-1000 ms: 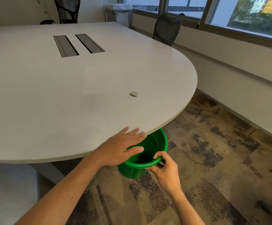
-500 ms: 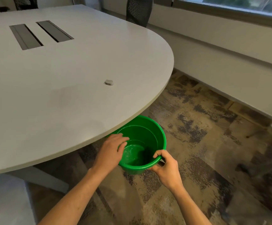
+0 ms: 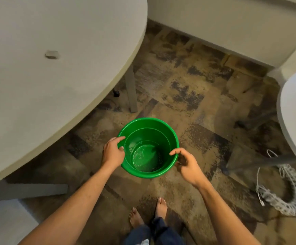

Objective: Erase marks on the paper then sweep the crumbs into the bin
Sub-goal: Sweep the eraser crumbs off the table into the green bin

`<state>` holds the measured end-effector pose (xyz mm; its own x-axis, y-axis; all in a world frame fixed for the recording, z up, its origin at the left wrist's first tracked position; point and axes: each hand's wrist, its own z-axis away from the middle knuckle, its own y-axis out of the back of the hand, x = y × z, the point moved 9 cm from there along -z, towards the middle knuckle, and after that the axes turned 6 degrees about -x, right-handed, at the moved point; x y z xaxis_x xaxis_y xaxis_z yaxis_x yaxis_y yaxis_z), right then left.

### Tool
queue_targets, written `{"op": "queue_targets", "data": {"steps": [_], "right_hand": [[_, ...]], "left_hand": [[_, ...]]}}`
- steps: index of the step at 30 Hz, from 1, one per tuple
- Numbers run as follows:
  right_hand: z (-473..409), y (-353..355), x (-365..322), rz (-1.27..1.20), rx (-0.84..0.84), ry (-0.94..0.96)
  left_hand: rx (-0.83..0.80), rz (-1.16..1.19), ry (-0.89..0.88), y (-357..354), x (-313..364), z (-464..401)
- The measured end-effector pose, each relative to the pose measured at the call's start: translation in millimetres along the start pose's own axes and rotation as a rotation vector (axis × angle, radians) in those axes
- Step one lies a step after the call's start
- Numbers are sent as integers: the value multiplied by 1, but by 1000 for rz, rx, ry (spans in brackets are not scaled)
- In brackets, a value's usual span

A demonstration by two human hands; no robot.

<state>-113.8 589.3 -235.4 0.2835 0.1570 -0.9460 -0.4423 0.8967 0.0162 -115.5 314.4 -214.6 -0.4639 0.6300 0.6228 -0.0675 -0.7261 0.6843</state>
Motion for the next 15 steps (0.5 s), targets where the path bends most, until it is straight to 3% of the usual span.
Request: {"op": "queue_targets", "data": {"steps": [4,8,15], "right_hand": [[-13,39,39,-303,211,-139],[-47,61,89,-251,357,-184],[-131,92,219,-120,466,-208]], "left_hand": [[-52,16,-34,-41,-7,-28],[-71,43,-37,-91,-23,-68],[-134,65,-30,-200,-82,-172]]}}
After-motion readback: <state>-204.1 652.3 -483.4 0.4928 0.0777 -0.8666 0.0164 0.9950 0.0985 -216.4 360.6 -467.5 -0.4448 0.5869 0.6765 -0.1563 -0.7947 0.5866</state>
